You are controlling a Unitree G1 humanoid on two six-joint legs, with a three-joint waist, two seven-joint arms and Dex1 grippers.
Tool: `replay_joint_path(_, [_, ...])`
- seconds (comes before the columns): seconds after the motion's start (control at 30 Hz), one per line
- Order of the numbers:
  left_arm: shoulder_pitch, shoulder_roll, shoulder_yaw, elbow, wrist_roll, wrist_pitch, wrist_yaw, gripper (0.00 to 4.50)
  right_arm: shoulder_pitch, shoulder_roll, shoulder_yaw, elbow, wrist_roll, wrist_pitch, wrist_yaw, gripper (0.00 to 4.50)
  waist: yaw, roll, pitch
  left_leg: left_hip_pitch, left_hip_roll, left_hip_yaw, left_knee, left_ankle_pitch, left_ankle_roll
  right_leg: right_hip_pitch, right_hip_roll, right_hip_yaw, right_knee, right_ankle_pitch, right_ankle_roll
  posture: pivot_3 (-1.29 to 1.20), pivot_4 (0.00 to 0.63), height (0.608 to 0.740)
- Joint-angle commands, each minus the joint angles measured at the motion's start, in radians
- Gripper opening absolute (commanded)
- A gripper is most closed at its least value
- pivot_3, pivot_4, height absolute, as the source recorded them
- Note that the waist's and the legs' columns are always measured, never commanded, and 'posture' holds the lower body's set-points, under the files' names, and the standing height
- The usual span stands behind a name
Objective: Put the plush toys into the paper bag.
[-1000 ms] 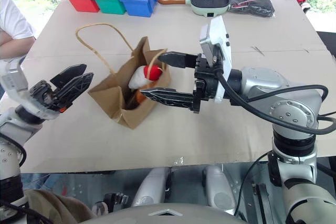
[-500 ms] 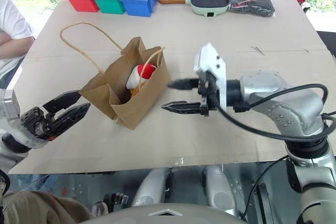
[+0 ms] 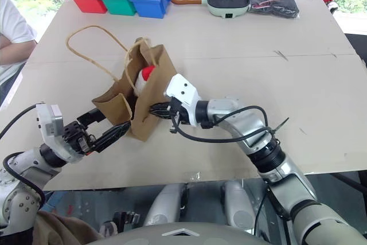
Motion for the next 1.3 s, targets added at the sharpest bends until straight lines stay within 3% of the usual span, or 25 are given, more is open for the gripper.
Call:
replay_joint_path(0.03, [0.012, -0.025, -0.018, -0.051, 0.037, -0.050, 0.034, 4.50, -0.007, 0.019, -0.025, 0.003, -0.010, -0.037, 0.024, 0.16, -0.001, 0.000, 0.000, 0.000, 0.000, 0.000, 0.000, 0.000, 0.000, 0.000, 0.000, 0.000, 0.000, 0.000, 0.000, 0.00, 0.150, 0.740])
replay_joint_path(0.17, [0.038, -0.045, -0.007, -0.065, 0.023, -0.080, 0.020, 4.50, -0.006, 0.053, -0.042, 0.025, -0.005, -0.036, 0.031, 0.16, -0.004, 0.000, 0.000, 0.000, 0.000, 0.000, 0.000, 0.000, 0.000, 0.000, 0.001, 0.000, 0.001, 0.000, 0.000, 0.00, 0.150, 0.740])
replay_joint_path(0.4, [0.104, 0.003, 0.082, -0.013, -0.023, -0.116, -0.092, 4.50, -0.023, 0.080, -0.059, 0.044, -0.007, -0.036, 0.049, 0.16, -0.006, 0.000, 0.000, 0.001, 0.000, 0.000, -0.001, 0.000, 0.000, 0.000, 0.001, 0.000, 0.001, 0.000, 0.000, 0.00, 0.150, 0.740])
replay_joint_path(0.6, [0.085, -0.046, -0.010, -0.047, 0.057, -0.131, 0.008, 4.50, -0.027, 0.095, -0.055, 0.042, -0.016, -0.038, 0.068, 0.16, -0.005, 0.000, 0.000, 0.001, 0.000, 0.000, 0.000, 0.000, 0.000, 0.000, 0.001, 0.000, 0.001, 0.000, 0.000, 0.00, 0.150, 0.740])
replay_joint_path(0.77, [0.012, -0.175, -0.103, -0.055, 0.181, -0.101, 0.277, 4.50, -0.018, 0.092, -0.054, 0.055, -0.038, -0.058, 0.076, 0.16, -0.002, 0.000, 0.000, 0.001, -0.002, -0.001, 0.001, 0.000, 0.000, 0.001, 0.001, -0.001, 0.001, 0.000, 0.000, 0.00, 0.150, 0.740])
replay_joint_path(0.9, [0.001, -0.242, -0.120, -0.068, 0.166, -0.102, 0.345, 4.50, 0.001, 0.078, -0.065, 0.040, -0.051, -0.069, 0.075, 0.16, -0.004, 0.000, 0.000, 0.001, -0.003, -0.002, 0.001, 0.000, 0.000, 0.001, 0.001, -0.001, 0.002, 0.000, 0.000, 0.00, 0.150, 0.740])
replay_joint_path(1.0, [-0.018, -0.262, -0.129, -0.059, 0.145, -0.109, 0.350, 3.76, 0.031, 0.048, -0.081, 0.003, -0.062, -0.097, 0.075, 0.00, -0.002, 0.000, 0.000, 0.001, -0.003, -0.002, 0.001, 0.000, 0.000, 0.001, 0.001, -0.001, 0.002, 0.000, 0.000, 0.00, 0.150, 0.740])
replay_joint_path(1.1, [-0.045, -0.251, -0.122, -0.031, 0.147, -0.117, 0.333, 2.38, 0.069, 0.045, -0.114, -0.031, -0.102, -0.212, 0.020, 0.00, 0.001, 0.000, 0.000, 0.000, -0.004, -0.002, 0.001, 0.000, 0.000, 0.001, 0.000, -0.001, 0.002, 0.000, 0.000, 0.00, 0.150, 0.740])
replay_joint_path(1.17, [-0.063, -0.243, -0.111, -0.018, 0.132, -0.119, 0.317, 1.54, 0.090, 0.002, -0.140, -0.069, -0.043, -0.193, 0.091, 0.00, 0.000, 0.000, 0.000, 0.001, -0.004, -0.002, 0.001, 0.000, 0.000, 0.001, 0.000, -0.001, 0.002, 0.000, 0.000, 0.00, 0.150, 0.740])
replay_joint_path(1.27, [-0.097, -0.215, -0.090, 0.005, 0.080, -0.112, 0.261, 0.01, 0.142, -0.085, -0.185, -0.140, -0.014, -0.184, 0.139, 0.92, 0.001, 0.000, 0.000, 0.001, -0.004, -0.002, 0.002, 0.000, 0.000, 0.002, 0.001, -0.001, 0.002, 0.000, 0.000, 0.00, 0.150, 0.740])
replay_joint_path(1.3, [-0.109, -0.192, -0.086, 0.019, 0.061, -0.110, 0.221, 0.00, 0.168, -0.122, -0.204, -0.173, -0.001, -0.178, 0.156, 1.23, 0.004, 0.000, 0.000, 0.001, -0.004, -0.003, 0.002, 0.000, 0.000, 0.002, 0.001, -0.002, 0.002, 0.000, 0.000, 0.00, 0.150, 0.740])
